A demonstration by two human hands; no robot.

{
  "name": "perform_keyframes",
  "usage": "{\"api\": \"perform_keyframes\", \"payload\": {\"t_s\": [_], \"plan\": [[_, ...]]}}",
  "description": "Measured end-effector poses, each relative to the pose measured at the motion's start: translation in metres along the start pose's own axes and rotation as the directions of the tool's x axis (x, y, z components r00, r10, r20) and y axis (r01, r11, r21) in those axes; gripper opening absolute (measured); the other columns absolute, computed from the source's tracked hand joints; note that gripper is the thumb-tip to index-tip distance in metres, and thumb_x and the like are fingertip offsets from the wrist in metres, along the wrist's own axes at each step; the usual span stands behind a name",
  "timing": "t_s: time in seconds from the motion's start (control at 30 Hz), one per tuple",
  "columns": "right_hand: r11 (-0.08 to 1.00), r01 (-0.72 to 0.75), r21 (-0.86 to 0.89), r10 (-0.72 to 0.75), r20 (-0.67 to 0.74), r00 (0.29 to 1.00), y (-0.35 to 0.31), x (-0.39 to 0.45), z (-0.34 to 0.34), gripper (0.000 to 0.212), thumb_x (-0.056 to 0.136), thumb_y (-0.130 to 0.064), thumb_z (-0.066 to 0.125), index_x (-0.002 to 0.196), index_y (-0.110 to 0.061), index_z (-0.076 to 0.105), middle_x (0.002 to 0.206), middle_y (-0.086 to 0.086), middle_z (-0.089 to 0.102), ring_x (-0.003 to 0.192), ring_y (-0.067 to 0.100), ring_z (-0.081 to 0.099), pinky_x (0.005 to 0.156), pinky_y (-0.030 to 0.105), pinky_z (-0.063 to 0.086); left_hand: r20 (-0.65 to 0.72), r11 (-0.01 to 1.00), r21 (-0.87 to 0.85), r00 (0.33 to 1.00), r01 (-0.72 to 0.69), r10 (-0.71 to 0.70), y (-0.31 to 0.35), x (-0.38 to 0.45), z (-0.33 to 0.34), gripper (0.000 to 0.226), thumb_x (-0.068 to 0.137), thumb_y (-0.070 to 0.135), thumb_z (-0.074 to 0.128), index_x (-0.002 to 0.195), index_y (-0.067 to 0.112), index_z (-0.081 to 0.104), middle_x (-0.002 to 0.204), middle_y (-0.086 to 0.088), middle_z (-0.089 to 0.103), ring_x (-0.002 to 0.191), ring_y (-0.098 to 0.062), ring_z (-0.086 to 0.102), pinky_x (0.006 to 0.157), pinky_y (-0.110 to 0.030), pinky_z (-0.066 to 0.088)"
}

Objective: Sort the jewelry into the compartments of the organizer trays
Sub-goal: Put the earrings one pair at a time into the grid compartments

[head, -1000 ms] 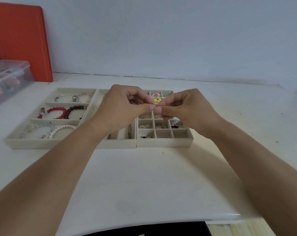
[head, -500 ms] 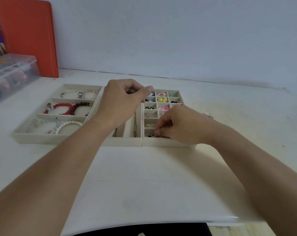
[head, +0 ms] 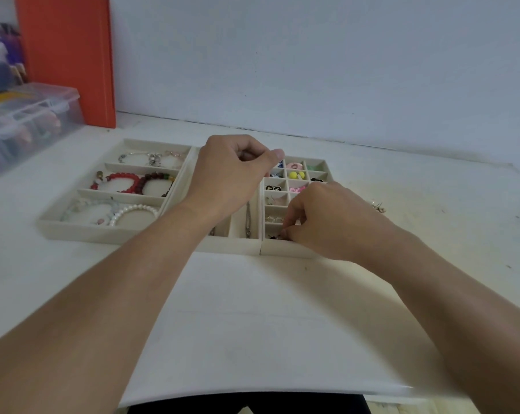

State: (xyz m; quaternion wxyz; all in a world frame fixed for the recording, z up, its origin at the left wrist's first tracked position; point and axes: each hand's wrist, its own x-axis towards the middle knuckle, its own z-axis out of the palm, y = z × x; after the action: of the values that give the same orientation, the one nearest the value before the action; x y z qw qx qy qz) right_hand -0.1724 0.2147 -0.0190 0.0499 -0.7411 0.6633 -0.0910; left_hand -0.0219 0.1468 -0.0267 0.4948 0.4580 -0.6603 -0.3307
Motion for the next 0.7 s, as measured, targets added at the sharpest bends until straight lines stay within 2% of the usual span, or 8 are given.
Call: {"api": "perform_keyframes", "payload": {"t_s": [0.2,0.3,0.4,0.47,0.53,0.63,0.7], "plan": [[1.0,-0.026,-0.003,0.026,-0.009,1.0,0.001,0.001,0.0,0.006,0.083,-0.04,0.071,0.083,-0.033,0.072,0.076,-0.017,0.057,0.081,0.012,0.056,0.069,0.03,0.045,-0.003,1.0,0.015,1.0,0.007,-0.007,-0.003,0.0,0.0,0.02,0.087,0.032,0.076,0.07,0.023,0.072,0.062,0.01,0.069,0.051,0.006,0.056,0.054,-0.003,0.037],[0.968,-0.099,0.232,0.108,-0.025,0.994,0.014,0.003,-0.02,0.019,0.077,-0.051,0.077,0.081,-0.033,0.073,0.075,-0.011,0.064,0.067,0.008,0.063,0.062,0.028,0.046,-0.005,1.0,0.019,1.0,0.01,-0.01,-0.005,0.0,0.001,0.019,0.087,0.032,0.076,0.071,0.022,0.072,0.063,0.01,0.07,0.052,0.007,0.057,0.054,-0.002,0.037],[0.911,-0.118,0.395,0.188,-0.145,0.971,0.04,0.005,-0.039,0.016,0.082,-0.047,0.077,0.079,-0.032,0.073,0.072,-0.007,0.068,0.044,0.002,0.056,0.053,0.024,0.041,0.002,1.0,0.019,1.0,0.004,-0.004,-0.006,0.001,0.002,0.015,0.087,0.03,0.077,0.074,0.023,0.074,0.068,0.007,0.072,0.06,0.001,0.063,0.057,-0.004,0.041],[0.898,-0.152,0.413,0.269,-0.242,0.932,0.065,0.009,-0.041,0.013,0.084,-0.043,0.076,0.078,-0.032,0.073,0.073,-0.008,0.068,0.047,0.005,0.056,0.057,0.025,0.042,0.038,0.999,0.029,0.999,-0.024,0.023,-0.005,-0.001,0.003,0.008,0.087,0.027,0.077,0.081,0.021,0.076,0.077,0.002,0.075,0.066,-0.004,0.064,0.06,-0.005,0.042],[0.882,-0.235,0.408,0.364,-0.273,0.89,0.094,0.011,-0.039,0.01,0.085,-0.04,0.074,0.078,-0.033,0.072,0.076,-0.01,0.069,0.058,0.013,0.062,0.063,0.028,0.046,0.111,0.995,0.054,0.991,-0.084,0.077,-0.001,-0.006,0.006,0.003,0.087,0.024,0.077,0.089,0.022,0.077,0.084,0.005,0.074,0.065,0.005,0.058,0.062,-0.003,0.038],[0.855,-0.334,0.396,0.453,-0.258,0.853,0.135,0.007,-0.039,0.007,0.086,-0.034,0.074,0.079,-0.033,0.072,0.083,-0.01,0.071,0.067,0.013,0.063,0.065,0.028,0.048,0.23,0.983,0.105,0.965,-0.152,0.125,0.004,-0.012,0.017,0.01,0.086,0.022,0.078,0.092,0.03,0.075,0.089,0.02,0.071,0.075,0.015,0.057,0.07,-0.003,0.037],[0.862,-0.354,0.363,0.442,-0.197,0.875,0.153,0.005,-0.037,0.003,0.087,-0.032,0.075,0.085,-0.031,0.074,0.086,-0.008,0.071,0.065,0.008,0.06,0.058,0.024,0.042,0.279,0.974,0.148,0.952,-0.17,0.123,0.008,-0.011,0.023,0.011,0.086,0.025,0.078,0.093,0.032,0.074,0.089,0.024,0.069,0.082,0.018,0.056,0.074,-0.003,0.037]]}}
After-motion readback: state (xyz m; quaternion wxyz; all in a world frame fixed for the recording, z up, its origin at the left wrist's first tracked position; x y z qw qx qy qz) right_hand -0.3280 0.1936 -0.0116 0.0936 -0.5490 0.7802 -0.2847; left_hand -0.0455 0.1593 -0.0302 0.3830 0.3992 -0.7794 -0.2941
